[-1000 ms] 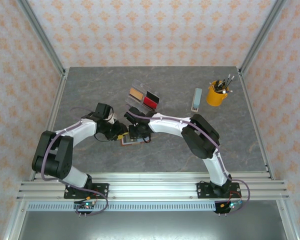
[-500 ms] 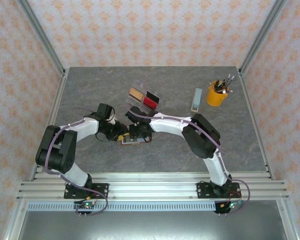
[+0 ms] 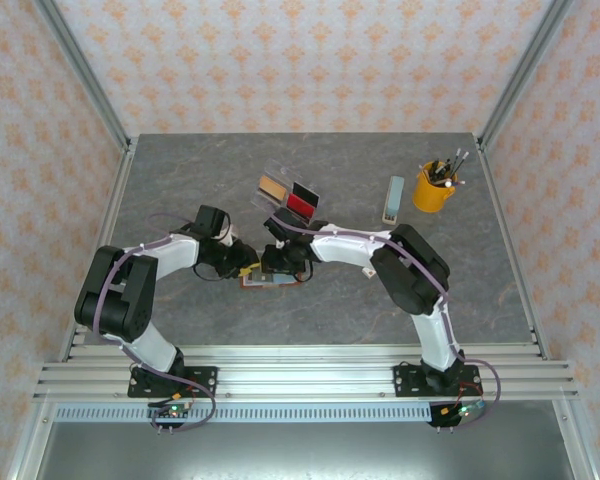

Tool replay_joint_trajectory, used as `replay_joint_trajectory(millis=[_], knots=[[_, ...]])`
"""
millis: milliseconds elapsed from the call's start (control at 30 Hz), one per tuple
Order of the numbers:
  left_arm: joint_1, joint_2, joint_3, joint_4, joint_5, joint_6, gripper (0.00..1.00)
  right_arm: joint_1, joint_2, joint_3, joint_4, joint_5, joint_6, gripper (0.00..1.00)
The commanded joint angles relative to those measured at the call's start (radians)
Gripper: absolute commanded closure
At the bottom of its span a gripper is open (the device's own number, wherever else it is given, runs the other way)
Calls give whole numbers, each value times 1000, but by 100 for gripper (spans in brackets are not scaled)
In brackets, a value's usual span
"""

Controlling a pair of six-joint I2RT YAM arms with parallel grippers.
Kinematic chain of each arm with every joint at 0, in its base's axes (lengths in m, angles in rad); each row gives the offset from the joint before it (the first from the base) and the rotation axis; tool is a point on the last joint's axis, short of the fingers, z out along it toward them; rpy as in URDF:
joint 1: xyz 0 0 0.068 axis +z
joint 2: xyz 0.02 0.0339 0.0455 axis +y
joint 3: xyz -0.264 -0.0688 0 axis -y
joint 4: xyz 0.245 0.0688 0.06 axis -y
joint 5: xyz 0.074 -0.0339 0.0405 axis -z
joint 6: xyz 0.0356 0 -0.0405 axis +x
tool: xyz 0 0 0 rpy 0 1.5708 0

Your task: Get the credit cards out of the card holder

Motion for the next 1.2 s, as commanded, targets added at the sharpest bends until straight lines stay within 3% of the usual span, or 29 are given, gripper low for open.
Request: replay_joint_trajectory(millis=[0,233,433,867,1167], knots=[[-7,-6,-16,55,12,16,76,-3,2,-60,27,-39,14,66],[-7,-28,-25,82,21,5,79,-20,-112,-134,160,-98,20,57],[-7,-40,-37,114,52,-20,76,-21,-225,-198,200,-50,16,47],[-56,-84,-44,206,118,-85,58,-23,-456,-340,205,264,23,33],[-126,-64,5,221,96,-123,52,-23,-564,-413,203,387,40,30]])
